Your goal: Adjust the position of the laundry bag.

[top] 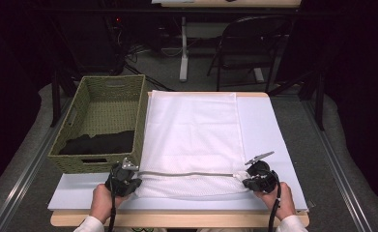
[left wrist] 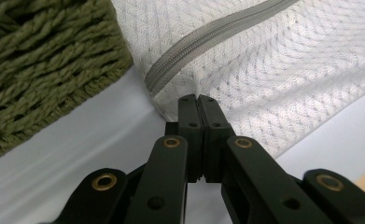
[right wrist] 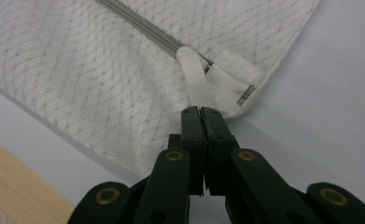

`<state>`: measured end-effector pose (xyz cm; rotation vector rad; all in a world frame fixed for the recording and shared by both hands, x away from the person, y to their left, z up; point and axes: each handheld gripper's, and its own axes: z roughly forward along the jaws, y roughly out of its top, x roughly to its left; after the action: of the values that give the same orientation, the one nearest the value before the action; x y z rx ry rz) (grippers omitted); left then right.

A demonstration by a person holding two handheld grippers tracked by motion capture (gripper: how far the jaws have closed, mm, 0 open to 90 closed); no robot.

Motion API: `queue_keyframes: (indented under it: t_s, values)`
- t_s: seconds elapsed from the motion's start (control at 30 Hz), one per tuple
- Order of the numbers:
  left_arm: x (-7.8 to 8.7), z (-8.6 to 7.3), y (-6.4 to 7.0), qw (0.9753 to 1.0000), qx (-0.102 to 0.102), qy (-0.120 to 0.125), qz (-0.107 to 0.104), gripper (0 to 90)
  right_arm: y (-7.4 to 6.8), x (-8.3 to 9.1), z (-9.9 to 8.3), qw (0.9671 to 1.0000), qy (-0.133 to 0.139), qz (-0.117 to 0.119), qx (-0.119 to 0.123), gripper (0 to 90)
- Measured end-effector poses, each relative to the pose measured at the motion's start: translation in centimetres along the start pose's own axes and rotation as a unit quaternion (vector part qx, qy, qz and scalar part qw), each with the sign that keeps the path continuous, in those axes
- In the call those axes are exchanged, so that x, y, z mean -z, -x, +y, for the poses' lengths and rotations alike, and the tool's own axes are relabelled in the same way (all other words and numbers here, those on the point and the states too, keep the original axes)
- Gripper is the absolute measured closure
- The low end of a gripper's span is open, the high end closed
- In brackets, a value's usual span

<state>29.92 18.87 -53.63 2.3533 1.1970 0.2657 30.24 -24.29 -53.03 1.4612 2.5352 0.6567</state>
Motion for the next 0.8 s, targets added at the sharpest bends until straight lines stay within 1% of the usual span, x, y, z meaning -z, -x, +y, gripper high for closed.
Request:
queue_keyframes:
  t_s: [0.03, 0.07, 0.23, 0.33, 0.37, 0.43, 0.47, 0.5, 0.57, 0.6, 0.63, 0.67, 0.73, 0.77, 0.8]
  values:
    - [0.1, -0.2, 0.1, 1.0, -0.002, -0.003, -0.002, 89.1, 0.1, 0.0, -0.1, 1.0, 0.001, 0.002, 0.008, 89.1]
    - [0.1, -0.2, 0.1, 1.0, -0.003, -0.002, -0.001, 89.1, 0.0, 0.1, -0.2, 1.0, -0.001, 0.001, 0.004, 89.1]
    - [0.4, -0.7, 0.2, 0.9999, -0.009, -0.008, -0.007, 89.1, -0.2, 0.1, -0.4, 0.9999, -0.005, 0.005, 0.014, 89.1]
    - [0.5, -0.9, 0.2, 0.9998, -0.01, -0.011, -0.013, 89.1, -0.4, 0.2, -0.6, 0.9999, -0.009, 0.004, 0.014, 89.1]
    - [0.5, -0.9, 0.2, 0.9998, -0.009, -0.01, -0.016, 89.1, -0.5, 0.2, -0.7, 0.9998, -0.009, 0.007, 0.016, 89.2]
    - [0.7, -1.1, 0.2, 0.9996, -0.014, -0.014, -0.02, 89.1, -0.7, 0.4, -0.9, 0.9997, -0.01, 0.013, 0.017, 89.1]
    - [0.8, -1.1, 0.3, 0.9996, -0.017, -0.017, -0.017, 89.2, -0.6, 0.5, -1.0, 0.9996, -0.012, 0.009, 0.022, 89.1]
    - [0.8, -1.1, 0.3, 0.9996, -0.017, -0.017, -0.017, 89.2, -0.7, 0.6, -1.0, 0.9996, -0.013, 0.011, 0.024, 89.1]
    - [0.9, -1.2, 0.4, 0.9995, -0.018, -0.019, -0.018, 89.2, -0.8, 0.6, -1.1, 0.9996, -0.014, 0.01, 0.022, 89.1]
    - [1.0, -1.3, 0.4, 0.9994, -0.021, -0.02, -0.021, 89.2, -0.8, 0.6, -1.2, 0.9995, -0.016, 0.014, 0.022, 89.1]
    - [1.0, -1.3, 0.4, 0.9994, -0.019, -0.02, -0.02, 89.2, -0.9, 0.6, -1.2, 0.9995, -0.015, 0.017, 0.022, 89.1]
    - [1.1, -1.4, 0.4, 0.9993, -0.021, -0.022, -0.021, 89.2, -0.9, 0.6, -1.3, 0.9995, -0.017, 0.014, 0.024, 89.1]
    - [1.2, -1.7, 0.6, 0.9991, -0.024, -0.025, -0.022, 89.2, -1.1, 0.7, -1.5, 0.9995, -0.021, 0.017, 0.019, 89.1]
    - [1.2, -1.8, 0.7, 0.9991, -0.025, -0.028, -0.021, 89.2, -1.1, 0.6, -1.6, 0.9992, -0.022, 0.019, 0.029, 89.1]
    - [1.2, -2.0, 0.7, 0.999, -0.027, -0.03, -0.019, 89.1, -1.2, 0.6, -1.9, 0.9991, -0.022, 0.023, 0.027, 89.0]
